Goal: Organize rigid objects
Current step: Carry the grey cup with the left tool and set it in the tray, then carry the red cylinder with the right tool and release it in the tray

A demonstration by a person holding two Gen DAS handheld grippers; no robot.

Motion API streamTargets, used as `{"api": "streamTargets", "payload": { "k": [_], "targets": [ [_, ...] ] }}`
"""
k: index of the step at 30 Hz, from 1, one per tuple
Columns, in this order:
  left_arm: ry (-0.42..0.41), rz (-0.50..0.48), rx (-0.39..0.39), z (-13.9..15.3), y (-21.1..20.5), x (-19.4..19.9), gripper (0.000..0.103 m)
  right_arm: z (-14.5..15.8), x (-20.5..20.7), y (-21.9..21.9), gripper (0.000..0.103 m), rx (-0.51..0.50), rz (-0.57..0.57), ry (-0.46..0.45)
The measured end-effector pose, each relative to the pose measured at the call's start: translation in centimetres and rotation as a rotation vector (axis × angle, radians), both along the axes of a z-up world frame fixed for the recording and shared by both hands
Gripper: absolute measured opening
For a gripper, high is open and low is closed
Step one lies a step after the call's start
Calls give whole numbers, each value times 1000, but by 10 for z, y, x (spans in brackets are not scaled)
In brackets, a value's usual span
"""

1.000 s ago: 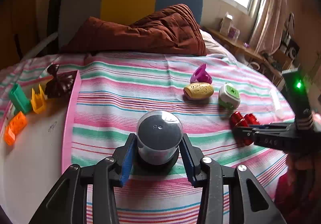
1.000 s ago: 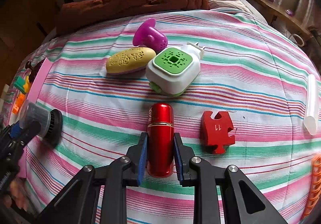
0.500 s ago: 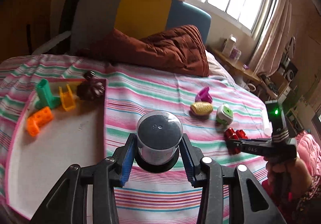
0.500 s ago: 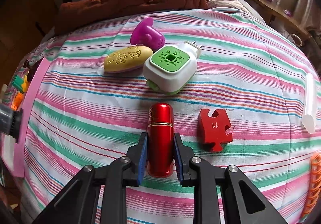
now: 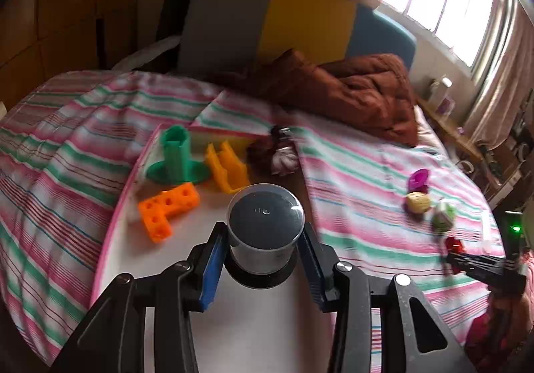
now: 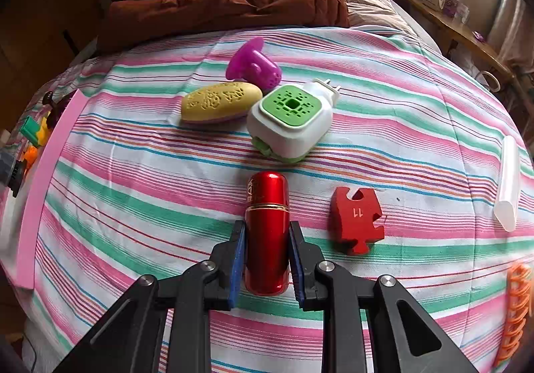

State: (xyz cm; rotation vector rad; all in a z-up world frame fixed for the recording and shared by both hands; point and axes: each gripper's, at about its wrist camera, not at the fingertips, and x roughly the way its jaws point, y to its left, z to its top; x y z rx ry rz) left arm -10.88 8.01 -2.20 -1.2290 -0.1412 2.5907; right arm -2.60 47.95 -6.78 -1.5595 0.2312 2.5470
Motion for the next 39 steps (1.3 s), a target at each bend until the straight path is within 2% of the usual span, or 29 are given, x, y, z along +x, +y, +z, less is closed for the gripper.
{"api": "streamTargets", "payload": {
  "k": [5, 8, 15, 19, 24, 33, 36, 39],
  "targets": [
    [-49, 12, -30, -16, -9, -21, 43, -1, 0, 3, 25, 1, -18, -3],
    [-59, 16, -73, -23, -9, -31, 43, 0, 0, 5, 25, 2, -27, 1],
    [-64, 23, -70, -25, -12, -43, 44, -2, -1, 8, 25, 6, -39, -5],
    [-33, 53, -82, -21, -14, -28, 45, -2, -2, 9, 25, 2, -45, -2],
    [-3, 82, -22, -17, -22, -9, 45, -2, -3, 8, 25, -1, -45, 0],
    [-19, 97, 12, -22, -31, 10, 45, 5, 0, 1, 25, -2, -10, 50],
    [-29, 82, 27, -23, -32, 20, 45, 9, 1, -6, 25, -22, 20, 77],
    [-25, 46, 5, -24, -29, 32, 45, 9, 0, -19, 25, -43, 44, 87]
  ]
}}
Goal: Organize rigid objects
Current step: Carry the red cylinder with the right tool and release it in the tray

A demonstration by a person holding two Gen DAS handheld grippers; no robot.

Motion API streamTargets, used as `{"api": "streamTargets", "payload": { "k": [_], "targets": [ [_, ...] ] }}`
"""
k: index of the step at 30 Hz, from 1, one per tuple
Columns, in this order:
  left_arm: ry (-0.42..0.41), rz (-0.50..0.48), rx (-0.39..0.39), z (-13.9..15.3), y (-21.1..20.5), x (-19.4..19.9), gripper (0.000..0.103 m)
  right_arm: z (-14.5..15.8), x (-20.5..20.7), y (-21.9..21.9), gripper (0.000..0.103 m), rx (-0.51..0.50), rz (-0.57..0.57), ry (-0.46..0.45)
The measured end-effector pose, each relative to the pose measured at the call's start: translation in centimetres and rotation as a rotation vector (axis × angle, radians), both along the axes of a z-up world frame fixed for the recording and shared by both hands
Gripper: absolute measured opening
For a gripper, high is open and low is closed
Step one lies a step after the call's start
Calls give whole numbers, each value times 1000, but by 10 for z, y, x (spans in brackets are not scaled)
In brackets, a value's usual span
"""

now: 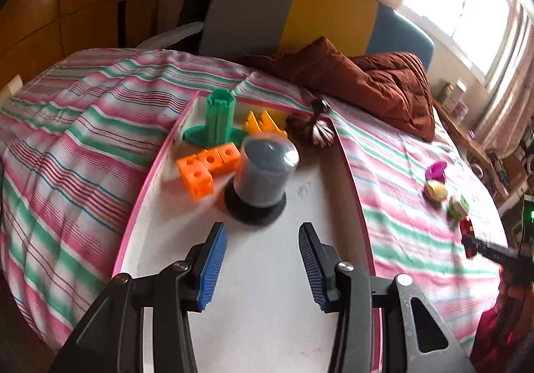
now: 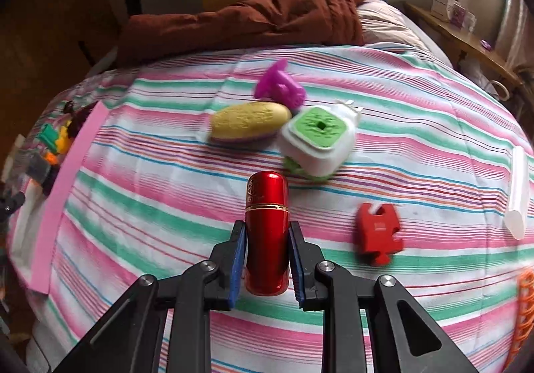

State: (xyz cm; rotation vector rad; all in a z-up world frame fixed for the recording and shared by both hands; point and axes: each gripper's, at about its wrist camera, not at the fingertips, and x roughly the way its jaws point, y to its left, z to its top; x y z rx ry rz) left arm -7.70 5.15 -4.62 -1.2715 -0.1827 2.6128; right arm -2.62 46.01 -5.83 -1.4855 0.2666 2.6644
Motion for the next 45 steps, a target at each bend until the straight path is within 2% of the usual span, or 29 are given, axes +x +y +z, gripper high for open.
{"api": "streamTargets", "payload": {
  "k": [6, 13, 21, 28, 36, 45],
  "targets": [
    [-13, -61, -15, -5, 5, 17, 45, -9, -5, -36, 25, -72, 67, -18],
    [-3, -92, -10, -7, 3, 28, 45, -7, -11, -80, 25, -100, 150, -28],
    [-6, -90, 2, -11, -2, 32, 45, 14, -26, -149, 25, -125, 271, 10],
    [14, -107, -25, -8, -6, 39, 45, 28, -50, -217, 25, -141, 373, 38],
    [14, -82, -11, -8, -18, 41, 45, 28, -87, -266, 25, -153, 381, 22],
    [13, -61, 6, -4, -27, 40, 45, 13, -123, -291, 25, 0, 358, -13]
  ]
}}
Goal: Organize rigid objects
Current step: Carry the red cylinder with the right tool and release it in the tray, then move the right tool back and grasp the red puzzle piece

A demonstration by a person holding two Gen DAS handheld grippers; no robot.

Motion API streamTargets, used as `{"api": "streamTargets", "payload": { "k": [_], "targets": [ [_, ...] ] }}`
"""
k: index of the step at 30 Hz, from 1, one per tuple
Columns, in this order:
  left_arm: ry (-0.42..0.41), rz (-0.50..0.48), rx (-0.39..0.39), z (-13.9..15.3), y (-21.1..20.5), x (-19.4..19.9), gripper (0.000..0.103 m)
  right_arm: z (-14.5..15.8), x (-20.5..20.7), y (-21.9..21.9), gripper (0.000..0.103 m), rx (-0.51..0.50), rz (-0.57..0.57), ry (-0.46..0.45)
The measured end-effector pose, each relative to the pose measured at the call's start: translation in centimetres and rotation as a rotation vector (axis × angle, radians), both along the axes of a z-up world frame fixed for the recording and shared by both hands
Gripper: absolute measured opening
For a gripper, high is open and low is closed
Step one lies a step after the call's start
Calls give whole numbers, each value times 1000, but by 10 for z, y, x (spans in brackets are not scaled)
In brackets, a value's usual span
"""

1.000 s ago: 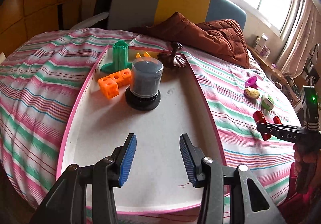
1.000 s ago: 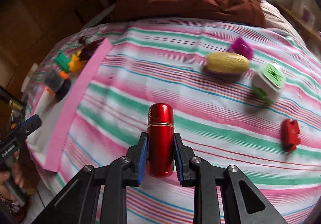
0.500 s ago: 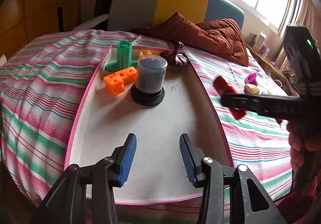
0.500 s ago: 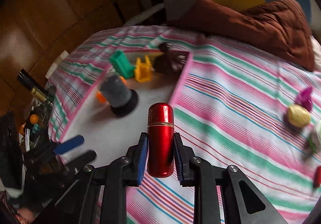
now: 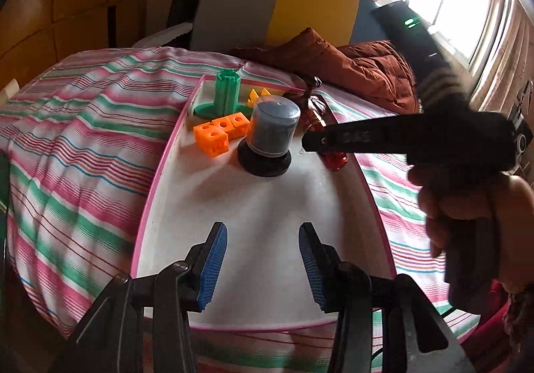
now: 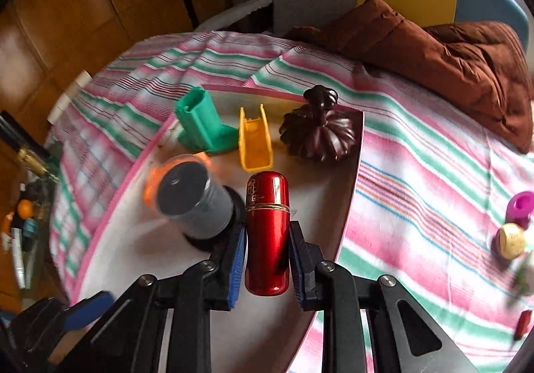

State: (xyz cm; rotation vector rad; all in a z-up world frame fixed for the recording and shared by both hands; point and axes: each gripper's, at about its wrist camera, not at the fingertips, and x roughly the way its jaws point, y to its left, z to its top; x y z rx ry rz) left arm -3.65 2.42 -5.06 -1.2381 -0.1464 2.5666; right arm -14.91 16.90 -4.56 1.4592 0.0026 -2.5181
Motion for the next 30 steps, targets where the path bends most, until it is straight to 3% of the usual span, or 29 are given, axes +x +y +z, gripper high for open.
{"api": "streamTargets", "payload": {
  "k": [6, 8, 12, 20, 24, 30],
  "targets": [
    [-8, 8, 6, 0, -3, -2, 45, -9, -14, 6, 26, 31, -46, 10],
    [-7, 12, 6, 0, -3, -1, 45, -6, -12, 7, 33, 18, -62, 25],
    [-3, 17, 4, -1, -4, 0, 45, 3, 2, 11, 42, -16, -65, 65],
    [-2, 3, -10, -3, 2, 4, 45, 18, 31, 5, 47, 49, -27, 111],
    [5, 0, -4, -1, 2, 6, 45, 22, 48, 10, 56, 52, -28, 122],
    [7, -43, 22, 1, 11, 14, 45, 23, 70, 29, 56, 86, -42, 130]
  ]
}}
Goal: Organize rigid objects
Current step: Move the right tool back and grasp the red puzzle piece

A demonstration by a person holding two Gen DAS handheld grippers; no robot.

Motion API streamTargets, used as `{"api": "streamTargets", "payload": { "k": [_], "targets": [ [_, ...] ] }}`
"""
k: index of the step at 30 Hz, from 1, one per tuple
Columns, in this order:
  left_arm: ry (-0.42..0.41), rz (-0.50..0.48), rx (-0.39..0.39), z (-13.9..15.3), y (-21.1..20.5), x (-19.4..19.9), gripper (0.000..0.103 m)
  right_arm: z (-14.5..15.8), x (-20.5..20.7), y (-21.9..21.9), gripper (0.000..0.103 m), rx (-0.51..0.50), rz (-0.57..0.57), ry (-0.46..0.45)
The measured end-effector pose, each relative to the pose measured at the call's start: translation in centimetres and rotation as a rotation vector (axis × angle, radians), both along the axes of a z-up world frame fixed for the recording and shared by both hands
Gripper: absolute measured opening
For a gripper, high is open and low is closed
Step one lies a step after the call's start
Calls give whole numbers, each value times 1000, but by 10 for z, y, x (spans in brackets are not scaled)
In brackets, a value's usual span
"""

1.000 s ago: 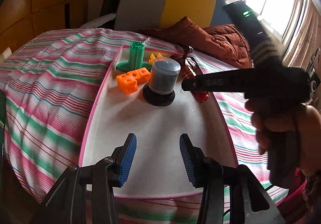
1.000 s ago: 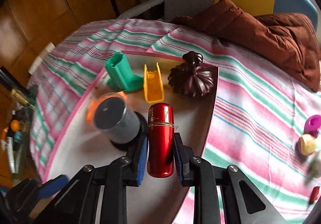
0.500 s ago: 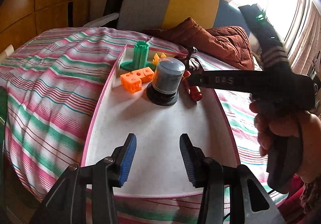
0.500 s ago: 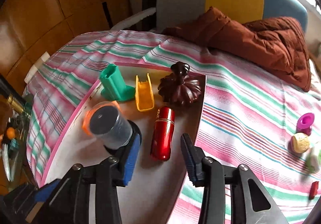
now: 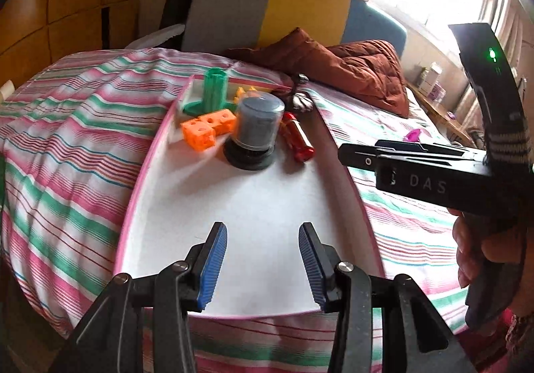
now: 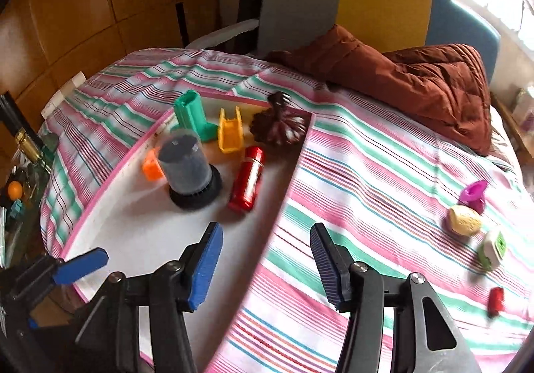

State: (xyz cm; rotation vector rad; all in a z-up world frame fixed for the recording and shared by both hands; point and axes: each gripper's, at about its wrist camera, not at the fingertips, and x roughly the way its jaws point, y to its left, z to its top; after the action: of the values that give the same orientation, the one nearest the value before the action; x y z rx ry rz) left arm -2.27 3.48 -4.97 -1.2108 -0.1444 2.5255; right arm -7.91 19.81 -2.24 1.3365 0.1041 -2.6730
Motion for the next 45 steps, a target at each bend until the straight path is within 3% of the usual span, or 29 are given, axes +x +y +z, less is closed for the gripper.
{"api": "streamTargets", "payload": {
  "k": [8, 16, 26, 34, 39, 42, 45],
  "targets": [
    [45, -81, -1, 7, 22, 21, 45, -6, 22, 47, 56, 29, -85, -32],
    [57, -140, -22, 9, 39, 37, 45, -16, 44, 120, 56, 156, -200, -86],
    [67, -224, -51, 14, 69, 51, 45, -23, 66, 237, 57, 205, -458, -173],
    [83, -287, -80, 17, 92, 62, 45, -24, 59, 287, 65, 268, -490, -165],
    [91, -307, -89, 19, 101, 67, 45, -36, 54, 314, 65, 232, -520, -154],
    [91, -317, -97, 18, 106, 68, 45, -44, 57, 323, 67, 125, -535, -149],
    [87, -328, -96, 18, 114, 68, 45, -47, 55, 327, 66, 91, -537, -164]
  ]
}}
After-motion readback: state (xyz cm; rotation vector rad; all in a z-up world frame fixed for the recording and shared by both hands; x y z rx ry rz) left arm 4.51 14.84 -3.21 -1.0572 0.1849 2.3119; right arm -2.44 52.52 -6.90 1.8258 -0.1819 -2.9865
